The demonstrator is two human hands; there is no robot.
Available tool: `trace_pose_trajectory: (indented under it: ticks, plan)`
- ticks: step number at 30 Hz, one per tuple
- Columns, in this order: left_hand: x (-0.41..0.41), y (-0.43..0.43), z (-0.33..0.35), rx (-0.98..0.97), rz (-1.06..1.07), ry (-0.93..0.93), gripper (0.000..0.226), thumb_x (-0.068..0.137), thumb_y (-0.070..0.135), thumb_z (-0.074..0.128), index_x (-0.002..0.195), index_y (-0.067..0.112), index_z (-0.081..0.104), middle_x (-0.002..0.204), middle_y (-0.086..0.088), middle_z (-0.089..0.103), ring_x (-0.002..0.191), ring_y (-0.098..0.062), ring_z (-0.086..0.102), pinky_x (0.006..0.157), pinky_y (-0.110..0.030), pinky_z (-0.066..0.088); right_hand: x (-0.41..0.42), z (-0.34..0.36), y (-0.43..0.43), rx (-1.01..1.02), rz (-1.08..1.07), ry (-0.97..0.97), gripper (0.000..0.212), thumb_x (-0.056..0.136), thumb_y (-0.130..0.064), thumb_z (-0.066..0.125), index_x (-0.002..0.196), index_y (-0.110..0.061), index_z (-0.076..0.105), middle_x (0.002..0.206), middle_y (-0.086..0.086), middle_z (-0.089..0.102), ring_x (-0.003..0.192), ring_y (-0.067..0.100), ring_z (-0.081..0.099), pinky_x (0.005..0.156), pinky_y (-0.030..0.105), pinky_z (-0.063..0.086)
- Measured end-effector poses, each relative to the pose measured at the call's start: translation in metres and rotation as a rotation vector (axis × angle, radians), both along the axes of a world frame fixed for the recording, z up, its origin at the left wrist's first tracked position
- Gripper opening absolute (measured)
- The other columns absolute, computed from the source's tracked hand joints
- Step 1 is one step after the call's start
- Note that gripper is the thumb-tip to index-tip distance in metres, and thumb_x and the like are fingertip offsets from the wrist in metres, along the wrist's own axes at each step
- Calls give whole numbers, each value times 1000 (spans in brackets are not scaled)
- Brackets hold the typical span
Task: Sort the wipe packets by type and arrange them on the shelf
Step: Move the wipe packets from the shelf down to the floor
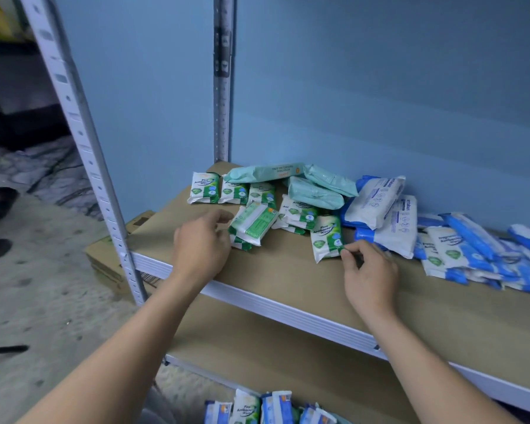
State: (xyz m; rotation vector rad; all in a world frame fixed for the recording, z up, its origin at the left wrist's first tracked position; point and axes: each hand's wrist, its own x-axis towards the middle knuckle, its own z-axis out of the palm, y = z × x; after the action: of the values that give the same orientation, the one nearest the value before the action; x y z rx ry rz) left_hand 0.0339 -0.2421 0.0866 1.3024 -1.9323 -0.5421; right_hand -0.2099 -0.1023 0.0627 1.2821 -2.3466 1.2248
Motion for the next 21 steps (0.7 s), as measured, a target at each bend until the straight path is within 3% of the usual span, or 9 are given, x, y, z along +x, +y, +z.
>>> trace_pose_trajectory:
  ticks: [3, 6, 9, 12, 15, 18, 21]
  plan:
    - [-14, 8, 7, -44, -2, 10, 29, 95, 31, 56, 121, 23, 67, 106, 0, 74, 107, -26, 64, 92, -43, 48, 1, 1, 16, -26, -47, -37, 13, 89, -9, 67, 82, -20, 66, 78, -11, 61, 84, 24, 57, 70, 28, 31]
    - [-25, 13, 8, -89, -35, -11, 36, 95, 43, 59, 124, 22, 66, 107, -4, 74, 103, -31, 65, 91, -45, 49, 6, 3, 26, -66, -82, -33, 12, 90, -7, 64, 87, -17, 69, 83, -8, 65, 88, 25, 58, 77, 30, 36]
    - [-32, 14, 7, -89, -65, -90, 45, 93, 49, 58, 129, 23, 62, 115, -3, 72, 103, -32, 65, 93, -43, 48, 10, 6, 25, 33, -81, -85, 28, 95, -22, 58, 121, -20, 68, 121, -3, 68, 115, 22, 52, 101, 36, 39]
    - [-38, 12, 7, -76, -83, -158, 51, 94, 49, 58, 136, 21, 57, 123, -4, 69, 108, -33, 63, 95, -41, 45, 13, 9, 22, 287, 27, -1, 50, 96, -51, 52, 145, -39, 49, 152, -10, 45, 130, 22, 39, 111, 44, 33]
    - [-45, 7, 7, -54, -101, -211, 52, 94, 41, 54, 142, 21, 51, 129, -6, 66, 113, -33, 61, 99, -41, 39, 12, 6, 18, 444, 70, 110, 49, 93, -63, 48, 140, -49, 51, 160, -13, 32, 136, 20, 34, 111, 46, 30]
    - [-53, 2, 7, -90, -118, -277, 54, 95, 38, 50, 146, 20, 48, 148, -1, 52, 120, -32, 58, 102, -42, 37, 12, 5, 15, 384, 42, 70, 37, 91, -41, 54, 127, -40, 62, 152, -12, 45, 129, 20, 41, 107, 47, 35]
    - [-60, -2, 0, -122, -117, -324, 54, 93, 43, 45, 142, 19, 51, 151, -1, 48, 124, -32, 55, 101, -44, 38, 13, 6, 16, 282, 19, 78, 26, 80, -21, 55, 105, -25, 60, 122, -3, 65, 110, 27, 51, 91, 47, 43]
